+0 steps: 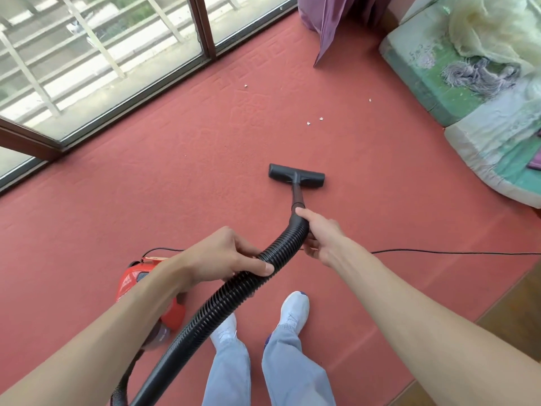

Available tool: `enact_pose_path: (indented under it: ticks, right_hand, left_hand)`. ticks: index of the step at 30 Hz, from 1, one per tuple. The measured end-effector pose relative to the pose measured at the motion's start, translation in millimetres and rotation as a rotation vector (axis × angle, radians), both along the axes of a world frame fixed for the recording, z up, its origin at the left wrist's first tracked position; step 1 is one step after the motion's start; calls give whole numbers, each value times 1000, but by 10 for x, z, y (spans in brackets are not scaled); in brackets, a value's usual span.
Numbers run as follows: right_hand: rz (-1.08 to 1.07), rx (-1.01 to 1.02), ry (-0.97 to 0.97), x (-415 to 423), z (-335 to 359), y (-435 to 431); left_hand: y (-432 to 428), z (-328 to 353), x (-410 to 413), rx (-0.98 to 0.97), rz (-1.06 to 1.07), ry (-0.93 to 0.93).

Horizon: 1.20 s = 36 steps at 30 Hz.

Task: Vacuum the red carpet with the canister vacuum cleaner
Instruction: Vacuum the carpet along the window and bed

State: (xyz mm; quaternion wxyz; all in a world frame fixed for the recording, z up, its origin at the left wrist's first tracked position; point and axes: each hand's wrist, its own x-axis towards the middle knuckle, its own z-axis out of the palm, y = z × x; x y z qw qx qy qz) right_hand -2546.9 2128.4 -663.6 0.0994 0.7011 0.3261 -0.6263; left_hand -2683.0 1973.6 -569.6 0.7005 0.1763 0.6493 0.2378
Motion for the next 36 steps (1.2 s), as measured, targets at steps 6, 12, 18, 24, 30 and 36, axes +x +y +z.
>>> enact_pose_path:
  ticks: [6, 12, 18, 24, 30, 36]
  right_hand:
    - [26, 23, 37, -338, -145, 455]
    - [205, -59, -4, -122, -121, 571]
    - [129, -59, 46, 53, 97, 763]
    - [32, 30, 9, -368, 132, 1176]
    - [65, 48, 13, -917, 15, 1686]
    - [-68, 139, -34, -1415, 55, 1712]
  left_hand:
    - [368, -266, 197, 11, 148, 232]
    - [572, -210, 192, -27, -11, 162]
    - [824, 17, -58, 6, -80, 75]
    - [1251, -69, -352, 54, 23, 114]
    - [1675, -326, -690, 69, 82, 205]
    - [1805, -222, -1304, 42, 2, 65]
